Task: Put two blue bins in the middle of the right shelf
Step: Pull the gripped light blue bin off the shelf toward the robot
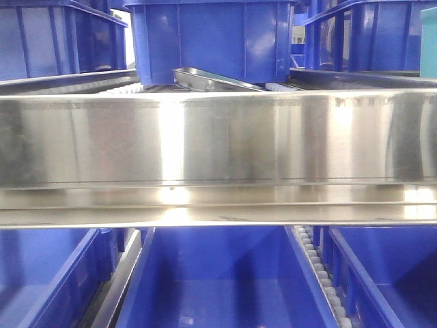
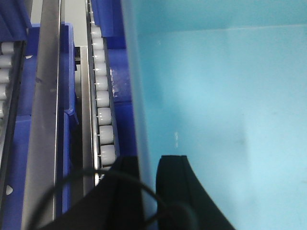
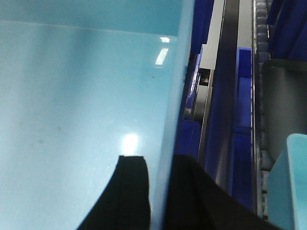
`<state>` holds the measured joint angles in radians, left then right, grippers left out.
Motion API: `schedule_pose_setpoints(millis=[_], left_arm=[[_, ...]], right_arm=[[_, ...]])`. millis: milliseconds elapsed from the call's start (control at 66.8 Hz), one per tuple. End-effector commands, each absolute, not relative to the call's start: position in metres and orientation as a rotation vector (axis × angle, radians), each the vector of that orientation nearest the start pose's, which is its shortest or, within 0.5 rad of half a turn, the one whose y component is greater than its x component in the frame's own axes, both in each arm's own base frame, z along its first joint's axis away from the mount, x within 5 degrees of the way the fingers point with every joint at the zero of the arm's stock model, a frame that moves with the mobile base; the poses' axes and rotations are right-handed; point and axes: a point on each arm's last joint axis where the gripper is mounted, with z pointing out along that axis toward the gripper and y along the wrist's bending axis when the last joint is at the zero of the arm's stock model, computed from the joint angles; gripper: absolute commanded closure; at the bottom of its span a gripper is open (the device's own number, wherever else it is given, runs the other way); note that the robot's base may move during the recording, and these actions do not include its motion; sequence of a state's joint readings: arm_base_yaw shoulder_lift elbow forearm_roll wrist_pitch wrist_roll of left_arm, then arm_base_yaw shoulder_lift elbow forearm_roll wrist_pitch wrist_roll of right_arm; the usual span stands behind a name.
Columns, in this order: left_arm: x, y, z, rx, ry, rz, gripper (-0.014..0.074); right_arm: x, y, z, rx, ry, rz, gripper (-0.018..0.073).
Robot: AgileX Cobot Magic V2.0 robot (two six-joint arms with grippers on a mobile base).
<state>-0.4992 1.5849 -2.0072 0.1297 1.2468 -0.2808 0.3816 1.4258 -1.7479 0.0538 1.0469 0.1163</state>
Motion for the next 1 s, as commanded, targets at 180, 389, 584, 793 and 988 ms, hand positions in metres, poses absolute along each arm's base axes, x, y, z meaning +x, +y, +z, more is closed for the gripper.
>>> schedule_pose_setpoints(millis=[180,389,584,793,988], left_arm=[[0.279,-0.143,0.495,0.253,2.249,-0.269,0.0707],[0.279,-0.143,0.495,0.252,2.248,-0.264,0.0707],[0.280,-0.143,0.496,0.251,2.229,-0.265,0.0707],[0.283,-0.145,0.501,0.249,2.164,-0.287,0.0707],[0.287,-0.146,0.508,0.245,2.082,-0.296,0.0707]], right_arm=[[0.265,0.111,0.489,-0.297,2.104,0.354,0.0712],[0.265,0.111,0.489,-0.297,2.104,0.354,0.0712],[0.265,0.111,0.489,-0.297,2.104,0.354,0.0712],[0.265,0.111,0.489,-0.297,2.104,0.354,0.0712],[0.265,0.111,0.489,-0.297,2.104,0.354,0.0712]])
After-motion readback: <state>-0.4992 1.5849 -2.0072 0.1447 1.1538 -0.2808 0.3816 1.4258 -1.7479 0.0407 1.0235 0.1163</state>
